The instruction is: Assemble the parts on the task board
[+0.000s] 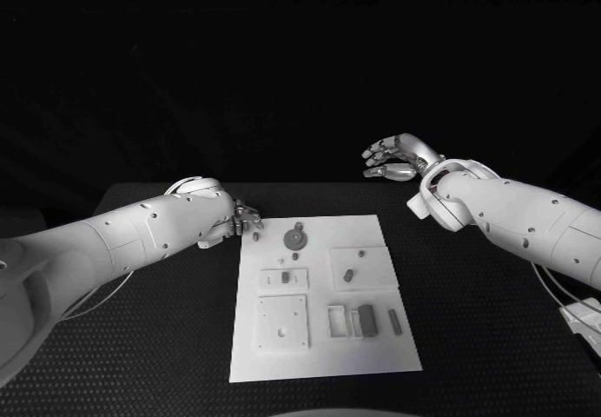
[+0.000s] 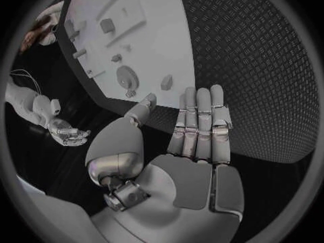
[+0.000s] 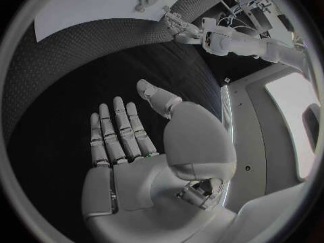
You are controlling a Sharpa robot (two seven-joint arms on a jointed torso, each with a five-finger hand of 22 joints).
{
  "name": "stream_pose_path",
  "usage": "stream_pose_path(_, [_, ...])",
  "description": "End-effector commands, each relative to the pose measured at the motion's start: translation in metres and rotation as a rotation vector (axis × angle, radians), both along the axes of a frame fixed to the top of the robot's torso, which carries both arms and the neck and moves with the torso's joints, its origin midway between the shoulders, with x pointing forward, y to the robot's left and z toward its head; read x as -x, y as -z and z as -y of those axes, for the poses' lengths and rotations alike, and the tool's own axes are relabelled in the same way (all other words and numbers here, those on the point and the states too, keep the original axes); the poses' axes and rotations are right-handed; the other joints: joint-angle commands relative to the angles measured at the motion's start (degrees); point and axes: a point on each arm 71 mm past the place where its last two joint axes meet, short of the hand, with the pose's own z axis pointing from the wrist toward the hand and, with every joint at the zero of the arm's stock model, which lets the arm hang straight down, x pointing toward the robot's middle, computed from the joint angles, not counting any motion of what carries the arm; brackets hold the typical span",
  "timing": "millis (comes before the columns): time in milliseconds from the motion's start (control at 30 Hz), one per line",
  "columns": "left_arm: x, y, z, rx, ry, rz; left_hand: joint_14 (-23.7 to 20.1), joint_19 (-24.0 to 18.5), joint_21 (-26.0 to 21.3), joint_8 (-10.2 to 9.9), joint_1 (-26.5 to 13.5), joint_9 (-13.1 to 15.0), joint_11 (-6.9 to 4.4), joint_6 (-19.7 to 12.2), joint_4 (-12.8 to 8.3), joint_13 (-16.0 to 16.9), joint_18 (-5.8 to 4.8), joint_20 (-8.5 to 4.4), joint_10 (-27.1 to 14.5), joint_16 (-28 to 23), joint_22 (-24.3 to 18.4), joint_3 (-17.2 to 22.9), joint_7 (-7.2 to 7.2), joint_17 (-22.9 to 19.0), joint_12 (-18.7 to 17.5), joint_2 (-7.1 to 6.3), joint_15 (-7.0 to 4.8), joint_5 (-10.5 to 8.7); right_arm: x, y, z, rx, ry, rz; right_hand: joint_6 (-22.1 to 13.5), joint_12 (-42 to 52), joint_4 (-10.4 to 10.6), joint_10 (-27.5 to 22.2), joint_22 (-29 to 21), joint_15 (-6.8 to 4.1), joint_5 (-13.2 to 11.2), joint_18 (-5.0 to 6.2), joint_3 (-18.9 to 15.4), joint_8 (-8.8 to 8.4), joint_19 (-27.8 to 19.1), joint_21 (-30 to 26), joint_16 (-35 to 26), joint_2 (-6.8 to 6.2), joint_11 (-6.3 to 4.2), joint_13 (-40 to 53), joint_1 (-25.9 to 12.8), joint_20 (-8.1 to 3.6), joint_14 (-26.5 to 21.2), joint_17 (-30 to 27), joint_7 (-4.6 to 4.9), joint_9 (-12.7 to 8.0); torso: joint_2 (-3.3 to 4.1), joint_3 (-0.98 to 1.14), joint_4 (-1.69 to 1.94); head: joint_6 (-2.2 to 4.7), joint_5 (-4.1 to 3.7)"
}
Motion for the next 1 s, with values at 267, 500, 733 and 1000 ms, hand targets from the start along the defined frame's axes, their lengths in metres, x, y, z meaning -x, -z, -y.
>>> stream_pose_path(267, [0.003,0.006,0.009,0.004,0.06,-0.038,0.4,0.52,-0.56,1.2,1.48,0.23,-0.34,1.84,-0.94,-0.39,-0.27,0.41,0.6,-0.28,-0.05,-0.68,-0.99,0.16,-0.5,1.96,0.19,-0.09,0.0,0.0,-0.003,0.0,-0.021,-0.001,-0.47,0.01,-0.01,-0.36,1.54,-0.09,-0.04,-1.06,-0.22,0.29,-0.27,0.36,-0.33,0.01,-0.04,-0.07,-0.7,-0.03,-0.42,-0.05,1.98,-0.07,0.01,-0.01,-0.02,-0.3,-0.12])
stream_pose_path(500, [0.003,0.008,0.009,0.0,0.058,-0.046,0.53,0.7,-0.69,1.28,2.16,0.09,-0.44,2.12,-1.65,-0.56,-0.23,0.38,0.8,-0.35,-0.01,-0.76,-1.12,0.25,-0.61,2.71,0.16,-0.08,0.0,0.0,-0.003,0.0,-0.023,-0.002,-0.48,0.02,0.0,-0.37,1.54,-0.09,-0.04,-1.07,-0.21,0.3,-0.27,0.38,-0.32,0.03,-0.04,-0.08,-0.72,-0.04,-0.42,-0.05,1.99,-0.07,0.0,0.01,0.0,-0.43,-0.18])
stream_pose_path(733, [0.006,0.013,0.012,-0.001,0.07,-0.066,0.64,0.84,-0.77,1.37,2.74,-0.01,-0.48,2.36,-2.03,-0.66,-0.23,0.37,0.96,-0.4,0.03,-0.71,-1.2,0.32,-0.65,3.3,0.13,-0.06,0.0,0.001,-0.004,0.0,-0.024,-0.002,-0.49,0.03,0.0,-0.36,1.54,-0.09,-0.04,-1.09,-0.21,0.32,-0.28,0.4,-0.31,0.04,-0.04,-0.1,-0.74,-0.04,-0.42,-0.05,1.99,-0.08,0.0,0.0,-0.03,-0.51,-0.22])
stream_pose_path(1000, [0.005,0.014,0.012,0.0,0.063,-0.058,0.83,1.09,-0.87,1.51,3.63,-0.13,-0.56,2.7,-2.21,-0.78,-0.24,0.35,1.21,-0.44,0.1,-0.51,-1.32,0.42,-0.68,4.23,0.09,-0.05,0.0,0.001,-0.004,0.0,-0.024,-0.003,-0.49,0.04,0.0,-0.37,1.54,-0.09,-0.04,-1.1,-0.21,0.33,-0.29,0.42,-0.3,0.06,-0.04,-0.11,-0.75,-0.05,-0.42,-0.05,1.99,-0.08,0.01,-0.01,-0.03,-0.56,-0.29])
